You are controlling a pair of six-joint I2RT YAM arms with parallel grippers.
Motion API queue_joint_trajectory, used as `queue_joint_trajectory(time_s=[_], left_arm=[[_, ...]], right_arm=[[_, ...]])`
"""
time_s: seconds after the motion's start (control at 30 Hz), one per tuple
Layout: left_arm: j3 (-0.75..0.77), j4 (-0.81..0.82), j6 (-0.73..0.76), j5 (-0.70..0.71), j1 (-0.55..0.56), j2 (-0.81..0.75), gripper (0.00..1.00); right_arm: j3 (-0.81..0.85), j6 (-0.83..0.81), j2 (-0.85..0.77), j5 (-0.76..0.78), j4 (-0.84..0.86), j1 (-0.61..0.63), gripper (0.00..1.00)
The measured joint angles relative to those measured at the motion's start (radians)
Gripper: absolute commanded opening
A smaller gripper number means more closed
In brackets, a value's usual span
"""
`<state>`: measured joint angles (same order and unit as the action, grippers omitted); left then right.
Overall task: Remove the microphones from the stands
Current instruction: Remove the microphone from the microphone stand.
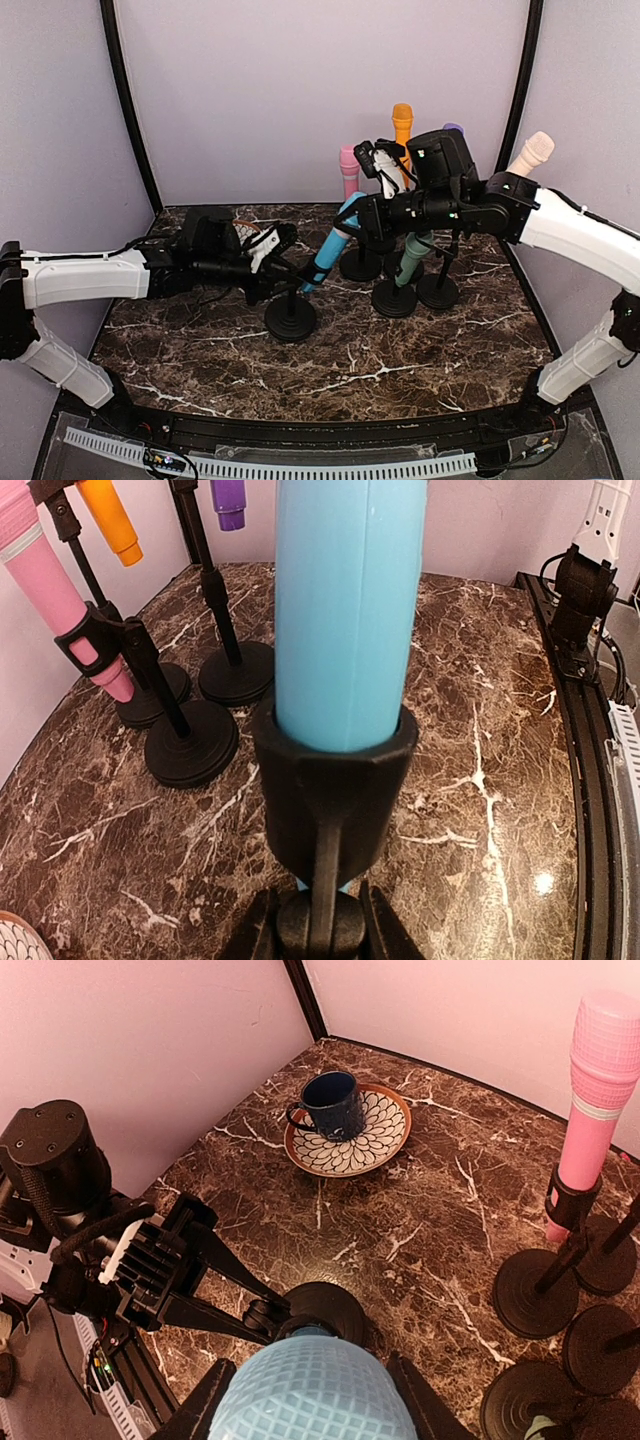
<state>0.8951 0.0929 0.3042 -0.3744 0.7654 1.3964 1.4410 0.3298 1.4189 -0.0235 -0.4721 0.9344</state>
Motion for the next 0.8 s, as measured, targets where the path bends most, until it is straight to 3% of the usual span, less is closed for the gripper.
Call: queue_joint_trajectory(time_s=[0.8], left_arm=[[0.006,0.019,0.000,-0.005,0.008,0.010,0.00]], right_arm=[[0.000,-0.024,-0.026,0.008,-0.008,0.001,0.41]])
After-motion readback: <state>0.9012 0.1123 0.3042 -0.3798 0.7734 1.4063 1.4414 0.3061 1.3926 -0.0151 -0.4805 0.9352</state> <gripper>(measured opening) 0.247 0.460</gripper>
